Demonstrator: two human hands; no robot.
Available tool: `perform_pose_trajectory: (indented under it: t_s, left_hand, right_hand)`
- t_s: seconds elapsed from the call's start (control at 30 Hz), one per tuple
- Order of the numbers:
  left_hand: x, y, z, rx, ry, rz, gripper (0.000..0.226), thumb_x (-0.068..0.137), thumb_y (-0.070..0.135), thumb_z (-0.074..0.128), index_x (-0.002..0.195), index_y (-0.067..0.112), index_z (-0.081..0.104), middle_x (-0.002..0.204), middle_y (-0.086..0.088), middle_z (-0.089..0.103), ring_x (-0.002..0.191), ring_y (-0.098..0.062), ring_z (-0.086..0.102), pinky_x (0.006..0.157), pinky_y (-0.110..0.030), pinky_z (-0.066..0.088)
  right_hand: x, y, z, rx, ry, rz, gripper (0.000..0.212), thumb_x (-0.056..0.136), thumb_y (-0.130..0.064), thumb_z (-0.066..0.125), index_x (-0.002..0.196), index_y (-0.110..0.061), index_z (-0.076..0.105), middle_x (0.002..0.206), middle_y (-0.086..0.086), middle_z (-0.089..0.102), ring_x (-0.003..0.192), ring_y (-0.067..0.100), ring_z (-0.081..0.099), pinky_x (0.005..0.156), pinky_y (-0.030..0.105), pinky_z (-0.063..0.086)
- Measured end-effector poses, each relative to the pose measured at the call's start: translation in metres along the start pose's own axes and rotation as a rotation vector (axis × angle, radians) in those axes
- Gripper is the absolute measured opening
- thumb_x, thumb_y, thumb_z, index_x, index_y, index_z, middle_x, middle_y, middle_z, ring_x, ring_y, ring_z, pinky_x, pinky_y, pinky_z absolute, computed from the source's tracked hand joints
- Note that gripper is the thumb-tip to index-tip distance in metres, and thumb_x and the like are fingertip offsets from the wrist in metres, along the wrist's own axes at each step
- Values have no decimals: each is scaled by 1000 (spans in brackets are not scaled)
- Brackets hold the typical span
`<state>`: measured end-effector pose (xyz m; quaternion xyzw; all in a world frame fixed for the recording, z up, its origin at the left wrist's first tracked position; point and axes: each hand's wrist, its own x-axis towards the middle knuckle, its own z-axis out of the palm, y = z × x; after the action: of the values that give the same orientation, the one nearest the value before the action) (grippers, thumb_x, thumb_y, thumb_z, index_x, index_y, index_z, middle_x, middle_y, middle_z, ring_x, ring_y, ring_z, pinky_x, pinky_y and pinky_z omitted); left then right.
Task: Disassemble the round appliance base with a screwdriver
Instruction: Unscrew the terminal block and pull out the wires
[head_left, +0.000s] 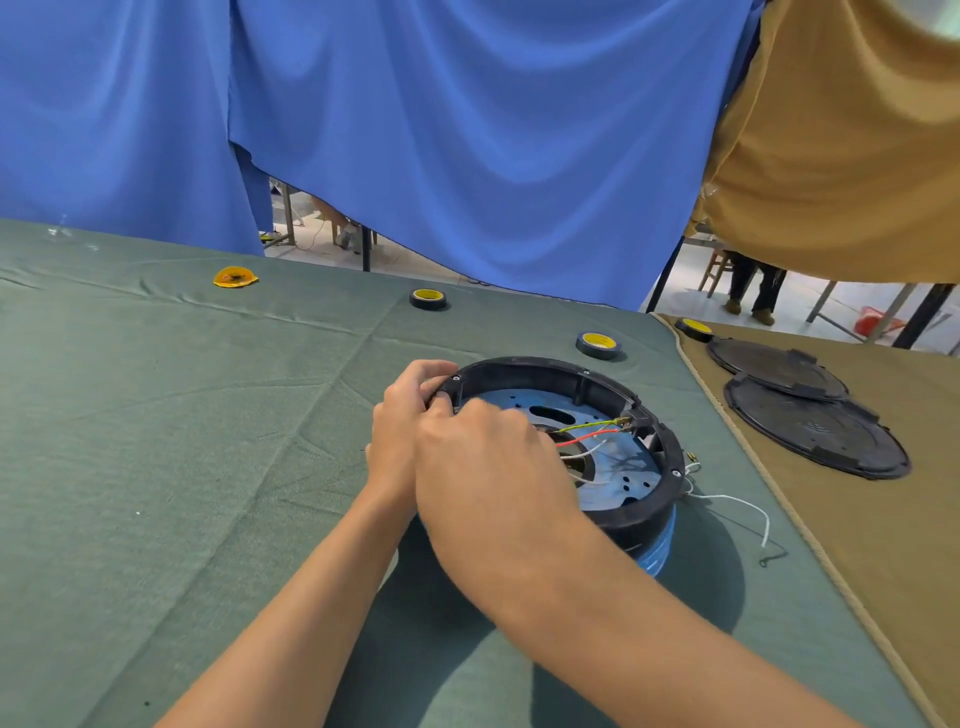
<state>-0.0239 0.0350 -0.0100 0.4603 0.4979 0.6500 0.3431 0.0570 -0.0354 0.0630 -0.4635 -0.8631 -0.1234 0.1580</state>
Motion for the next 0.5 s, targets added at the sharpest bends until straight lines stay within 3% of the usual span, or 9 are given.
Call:
perform_pose_trajectory:
  t_s: [0.1,0.2,0.27,0.37,0.5]
  left_hand:
    - [2,5,-2,55,13,-12,23,76,27,49,87,43,62,103,-15,65,108,-46,57,93,-71,40]
    - [5,9,-3,121,33,-46,27,71,24,44,86,37,63,97,5,73,101,-28,66,91,-57,48]
    - [6,8,-3,153,43,-49,29,71,24,43,88,37,63,95,11,73,100,-24,66,91,-55,49]
    - [8,4,-5,142,38,-55,28,76,21,46,90,36,64,96,11,73,99,-22,67,90,-54,50]
    - [14,-5,-12,69,6,-72,29,89,5,52,98,28,65,101,4,73,93,-18,70,85,-47,56]
  right_hand:
    - [-3,3,2,-12,-32,29,39,91,-4,45,130,-1,43,109,13,58,103,31,60,68,35,40]
    - [-9,18,-6,97,-54,103,4,88,-12,50,88,-14,53,87,8,52,95,31,59,65,32,32]
    - [-12,35,-5,114,-24,175,21,88,-20,51,69,-20,41,77,10,50,88,31,57,64,31,33]
    - [-15,58,0,242,39,293,21,91,-29,52,84,-14,66,91,6,65,87,25,54,69,34,42]
    - [-17,70,3,399,107,349,21,90,-31,58,89,-18,74,92,0,71,89,20,46,75,34,39]
